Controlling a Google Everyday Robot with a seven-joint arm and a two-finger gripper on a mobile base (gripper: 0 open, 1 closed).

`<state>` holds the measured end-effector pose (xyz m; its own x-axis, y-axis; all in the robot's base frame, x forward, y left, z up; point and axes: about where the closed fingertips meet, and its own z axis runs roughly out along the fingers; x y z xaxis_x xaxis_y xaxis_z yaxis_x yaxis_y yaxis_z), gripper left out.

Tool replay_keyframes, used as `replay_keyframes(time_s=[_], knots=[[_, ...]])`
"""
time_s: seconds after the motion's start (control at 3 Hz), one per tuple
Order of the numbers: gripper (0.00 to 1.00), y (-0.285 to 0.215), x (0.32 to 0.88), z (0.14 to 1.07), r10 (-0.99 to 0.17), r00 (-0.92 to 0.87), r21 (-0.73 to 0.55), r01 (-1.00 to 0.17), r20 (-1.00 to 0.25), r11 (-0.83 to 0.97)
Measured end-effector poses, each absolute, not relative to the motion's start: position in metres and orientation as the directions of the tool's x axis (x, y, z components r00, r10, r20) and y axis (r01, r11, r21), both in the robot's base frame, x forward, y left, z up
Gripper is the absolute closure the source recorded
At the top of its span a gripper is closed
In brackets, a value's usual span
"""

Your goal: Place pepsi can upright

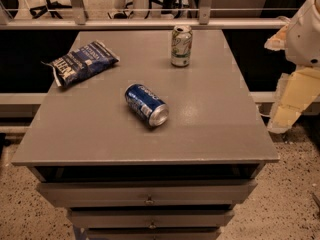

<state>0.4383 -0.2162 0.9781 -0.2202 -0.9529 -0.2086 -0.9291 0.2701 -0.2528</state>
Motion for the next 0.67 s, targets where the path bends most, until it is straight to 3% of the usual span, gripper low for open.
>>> replay_keyframes(time_s=[0.67], knots=[[0.0, -0.204, 0.453, 0.969, -0.945, -0.23, -0.247, -0.926, -0.233, 0.286]])
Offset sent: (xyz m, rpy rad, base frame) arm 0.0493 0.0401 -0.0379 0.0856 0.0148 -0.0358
